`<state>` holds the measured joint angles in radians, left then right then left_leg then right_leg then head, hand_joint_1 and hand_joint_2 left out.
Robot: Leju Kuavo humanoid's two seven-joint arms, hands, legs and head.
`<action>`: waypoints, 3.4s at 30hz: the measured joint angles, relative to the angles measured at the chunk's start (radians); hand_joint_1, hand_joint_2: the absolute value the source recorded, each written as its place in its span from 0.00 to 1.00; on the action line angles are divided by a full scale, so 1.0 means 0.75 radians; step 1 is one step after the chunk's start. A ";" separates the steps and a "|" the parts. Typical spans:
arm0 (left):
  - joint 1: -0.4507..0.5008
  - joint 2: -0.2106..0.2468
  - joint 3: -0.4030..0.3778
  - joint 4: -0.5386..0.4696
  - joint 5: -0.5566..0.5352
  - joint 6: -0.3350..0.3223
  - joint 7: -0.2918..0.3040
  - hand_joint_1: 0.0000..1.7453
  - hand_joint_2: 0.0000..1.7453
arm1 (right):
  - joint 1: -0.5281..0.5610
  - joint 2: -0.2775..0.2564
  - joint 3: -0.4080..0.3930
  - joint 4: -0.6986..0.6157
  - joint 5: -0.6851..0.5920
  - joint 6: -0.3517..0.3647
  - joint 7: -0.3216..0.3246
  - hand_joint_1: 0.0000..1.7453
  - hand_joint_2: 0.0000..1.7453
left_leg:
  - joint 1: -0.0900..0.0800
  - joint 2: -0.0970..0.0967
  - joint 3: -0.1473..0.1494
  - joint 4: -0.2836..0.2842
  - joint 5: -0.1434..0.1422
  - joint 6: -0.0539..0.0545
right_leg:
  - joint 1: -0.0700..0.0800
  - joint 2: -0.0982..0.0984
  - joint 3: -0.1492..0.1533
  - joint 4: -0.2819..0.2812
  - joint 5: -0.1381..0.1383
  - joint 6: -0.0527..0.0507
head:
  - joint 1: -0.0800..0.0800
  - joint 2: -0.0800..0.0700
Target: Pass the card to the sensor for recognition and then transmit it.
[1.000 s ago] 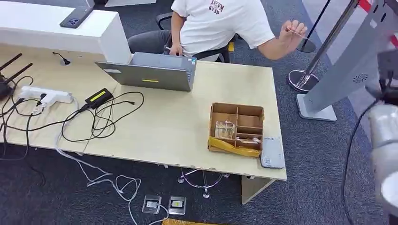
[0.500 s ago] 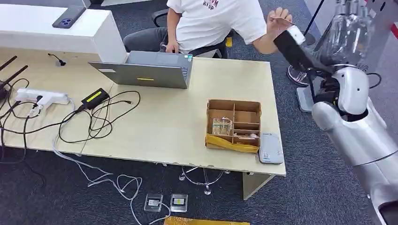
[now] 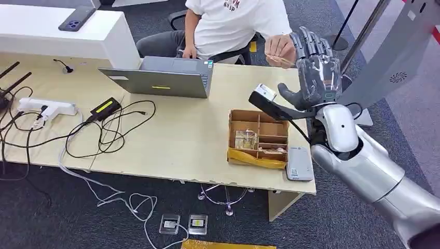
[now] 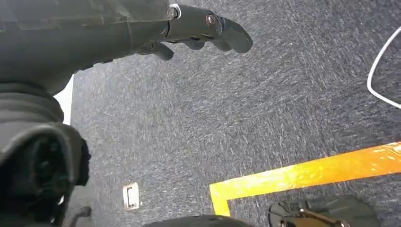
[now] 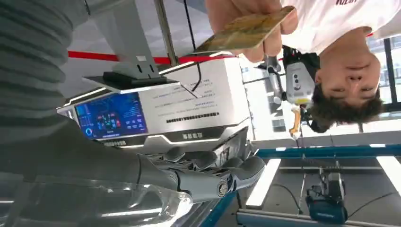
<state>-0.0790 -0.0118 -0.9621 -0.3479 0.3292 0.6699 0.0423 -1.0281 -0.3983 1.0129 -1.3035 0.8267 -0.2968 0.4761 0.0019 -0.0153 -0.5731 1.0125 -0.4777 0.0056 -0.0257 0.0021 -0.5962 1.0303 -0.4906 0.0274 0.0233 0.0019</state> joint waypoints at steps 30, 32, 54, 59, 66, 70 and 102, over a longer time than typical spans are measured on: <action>-0.002 0.020 -0.131 -0.045 0.069 0.003 0.016 0.00 0.00 | 0.003 0.058 0.066 0.287 -0.086 -0.016 -0.040 1.00 1.00 | 0.001 0.000 0.000 0.000 0.000 0.000 | 0.001 0.000 -0.001 0.000 0.000 0.000 | 0.000 0.000; -0.002 0.020 -0.134 -0.045 0.069 0.003 0.016 0.00 0.00 | 0.005 0.058 0.064 0.291 -0.086 -0.016 -0.040 1.00 1.00 | 0.001 0.000 0.000 0.000 0.000 0.000 | 0.001 0.000 0.000 0.000 0.000 0.000 | 0.000 0.000; -0.002 0.011 -0.127 -0.046 -0.008 0.003 -0.017 0.00 0.00 | 0.229 -0.038 -0.034 0.218 -0.067 -0.148 0.004 1.00 1.00 | 0.001 0.000 0.001 0.001 0.000 0.000 | 0.001 0.000 0.000 -0.001 0.000 0.000 | 0.001 0.000; 0.004 0.004 -0.087 -0.045 -0.034 0.003 -0.031 0.00 0.00 | 0.370 -0.115 -0.119 0.162 -0.118 -0.227 0.038 1.00 1.00 | 0.001 0.000 0.002 0.001 -0.001 -0.001 | 0.001 0.000 0.001 -0.002 0.000 0.000 | 0.001 0.000; 0.015 -0.005 -0.013 -0.043 -0.044 0.003 -0.031 0.00 0.00 | 0.564 -0.209 -0.263 0.151 -0.176 -0.309 0.037 1.00 1.00 | 0.001 0.000 0.001 0.001 -0.001 -0.001 | 0.001 0.000 0.001 -0.002 0.000 0.000 | 0.000 0.000; 0.015 -0.009 0.015 -0.042 -0.060 0.003 -0.031 0.00 0.00 | 0.637 -0.233 -0.306 0.151 -0.180 -0.318 0.030 1.00 1.00 | 0.001 0.000 0.001 0.000 -0.001 -0.001 | 0.001 0.000 0.001 -0.002 0.000 0.000 | -0.001 0.000; 0.016 -0.020 0.039 -0.038 -0.021 0.003 -0.016 0.00 0.00 | 0.787 -0.151 -0.364 0.171 -0.178 -0.247 -0.110 1.00 1.00 | 0.001 0.000 0.001 0.000 -0.001 -0.001 | 0.001 0.000 0.001 -0.002 -0.001 0.000 | 0.000 0.000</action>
<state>-0.0672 -0.0271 -0.9327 -0.3761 0.3136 0.6722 0.0305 -0.4379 -0.5112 0.7397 -1.1749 0.6931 -0.4818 0.3937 0.0028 -0.0152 -0.5726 1.0127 -0.4787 0.0048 -0.0250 0.0021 -0.5953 1.0292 -0.4910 0.0271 0.0233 0.0019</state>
